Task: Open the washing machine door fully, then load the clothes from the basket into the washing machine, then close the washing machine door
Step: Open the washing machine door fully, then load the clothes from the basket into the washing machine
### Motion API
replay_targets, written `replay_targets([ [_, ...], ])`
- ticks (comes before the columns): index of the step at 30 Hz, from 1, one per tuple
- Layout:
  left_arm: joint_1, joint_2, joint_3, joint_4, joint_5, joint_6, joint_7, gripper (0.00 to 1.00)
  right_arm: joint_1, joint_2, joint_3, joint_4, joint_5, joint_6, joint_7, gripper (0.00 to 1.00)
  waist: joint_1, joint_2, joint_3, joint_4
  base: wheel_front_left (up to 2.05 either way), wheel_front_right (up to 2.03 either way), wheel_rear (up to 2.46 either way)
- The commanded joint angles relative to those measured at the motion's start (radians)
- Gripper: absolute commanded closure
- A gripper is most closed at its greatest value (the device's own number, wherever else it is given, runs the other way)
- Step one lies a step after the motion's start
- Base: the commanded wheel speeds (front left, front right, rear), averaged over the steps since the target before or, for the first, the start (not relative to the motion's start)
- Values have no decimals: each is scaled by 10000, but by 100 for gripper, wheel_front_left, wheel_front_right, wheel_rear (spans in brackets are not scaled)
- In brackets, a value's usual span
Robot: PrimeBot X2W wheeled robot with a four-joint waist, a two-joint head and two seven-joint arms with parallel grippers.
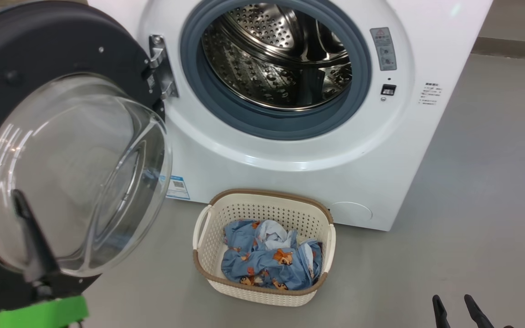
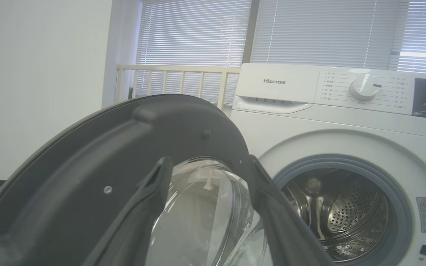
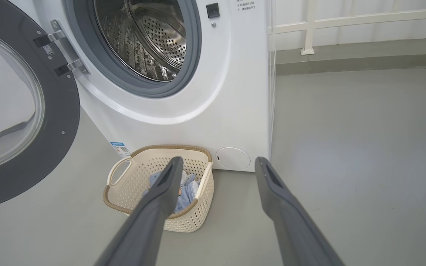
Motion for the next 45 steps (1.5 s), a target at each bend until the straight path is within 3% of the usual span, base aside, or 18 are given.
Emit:
replay_targets([
  [1,-101,134,116,-423,66,-70,80,0,-397,-176,326,-267,2,17,-120,0,0,0,21,-119,0,0,0],
  [4,256,119,-655,-441,-117,-332,260,0,-510,-226,452,-376,-7,17,-120,0,0,0,53,-440,0,0,0],
  [11,1018,107,-1334,514,-473,-609,290,0,-663,-259,623,-637,-65,17,-120,0,0,0,112,-1167,0,0,0],
  [23,2159,178,-1501,2335,-921,-1141,-130,0,-669,-325,564,-726,-175,17,-120,0,0,0,113,-2050,0,0,0],
  [36,2249,144,-1312,3571,-803,-1238,-348,0,-558,-245,228,-747,-331,17,-120,0,0,0,-96,-1955,0,0,0],
  [45,2220,106,-1182,3621,-733,-1261,-357,0,-549,-232,187,-761,-404,17,-120,0,0,0,-159,-1802,0,0,0],
])
